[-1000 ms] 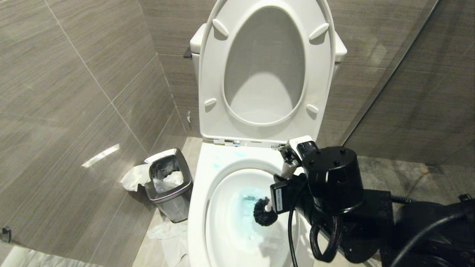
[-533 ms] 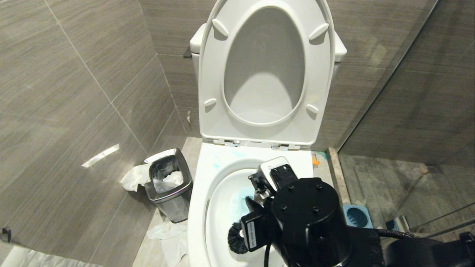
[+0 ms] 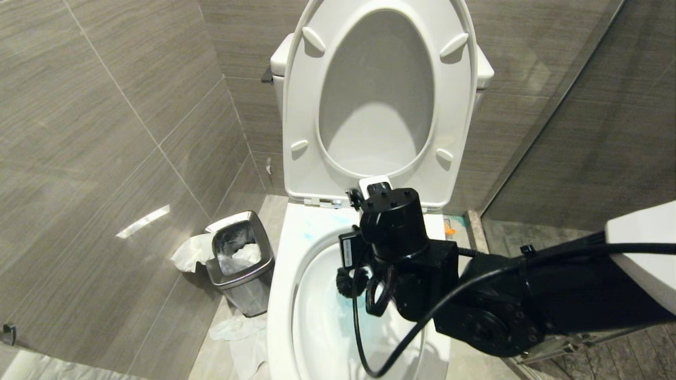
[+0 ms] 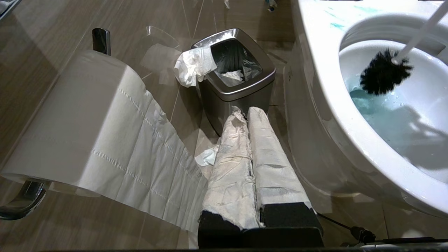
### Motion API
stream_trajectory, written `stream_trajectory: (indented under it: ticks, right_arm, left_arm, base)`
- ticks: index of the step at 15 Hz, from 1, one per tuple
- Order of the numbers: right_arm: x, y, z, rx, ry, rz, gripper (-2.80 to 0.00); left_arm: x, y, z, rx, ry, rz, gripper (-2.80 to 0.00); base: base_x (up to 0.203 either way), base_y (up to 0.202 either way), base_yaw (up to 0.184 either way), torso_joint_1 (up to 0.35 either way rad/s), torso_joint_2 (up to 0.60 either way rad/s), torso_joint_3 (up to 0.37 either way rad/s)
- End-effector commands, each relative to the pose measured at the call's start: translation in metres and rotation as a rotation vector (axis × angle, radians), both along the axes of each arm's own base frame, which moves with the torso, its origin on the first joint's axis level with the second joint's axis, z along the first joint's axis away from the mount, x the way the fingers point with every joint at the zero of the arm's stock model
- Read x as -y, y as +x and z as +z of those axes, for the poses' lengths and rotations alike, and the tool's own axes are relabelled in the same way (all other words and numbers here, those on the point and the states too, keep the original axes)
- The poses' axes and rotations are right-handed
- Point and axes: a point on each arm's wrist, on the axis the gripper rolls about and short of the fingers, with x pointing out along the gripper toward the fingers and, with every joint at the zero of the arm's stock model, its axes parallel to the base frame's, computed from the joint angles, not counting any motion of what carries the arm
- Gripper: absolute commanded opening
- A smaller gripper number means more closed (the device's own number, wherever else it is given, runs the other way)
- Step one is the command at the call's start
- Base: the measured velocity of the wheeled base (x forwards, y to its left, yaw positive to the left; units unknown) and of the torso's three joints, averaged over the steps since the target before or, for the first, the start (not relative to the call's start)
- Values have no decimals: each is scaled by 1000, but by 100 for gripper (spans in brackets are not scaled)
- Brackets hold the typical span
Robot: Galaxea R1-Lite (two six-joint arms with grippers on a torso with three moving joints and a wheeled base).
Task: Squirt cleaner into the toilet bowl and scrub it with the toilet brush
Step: Scrub the toilet bowl
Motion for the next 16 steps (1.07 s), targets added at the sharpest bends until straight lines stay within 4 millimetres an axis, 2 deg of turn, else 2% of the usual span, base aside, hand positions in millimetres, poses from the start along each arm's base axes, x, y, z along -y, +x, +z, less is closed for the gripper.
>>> stream_trajectory:
  ticks: [1, 2, 4, 6, 9, 13, 16]
  right_arm:
    - [8, 35, -11, 4, -31, -60, -280]
    - [12, 38, -11, 5, -45, -65, -280]
    - [21, 31, -10, -6, -59, -65, -280]
    - [36, 15, -8, -24, -90, -61, -280]
    - [56, -21, -2, -44, -110, -24, -280]
    - [44, -79, -5, -70, -109, 117, -280]
    - [19, -102, -10, -71, -100, 182, -280]
  left_arm:
    - [0, 0, 0, -1, 0, 0, -280]
    - [0, 0, 0, 0, 0, 1, -280]
    - [0, 0, 0, -1, 0, 1, -280]
    - [0, 0, 0, -1, 0, -1, -280]
    - [0, 0, 0, -1, 0, 2, -280]
    - [0, 0, 0, -1, 0, 1, -280]
    - [0, 0, 0, -1, 0, 1, -280]
  base:
    - [0, 0, 0, 0, 0, 0]
    - [0, 0, 0, 0, 0, 0]
    - [0, 0, 0, 0, 0, 0]
    - [0, 0, 0, 0, 0, 0]
    - [0, 0, 0, 0, 0, 0]
    - [0, 0, 0, 0, 0, 0]
    - [0, 0, 0, 0, 0, 0]
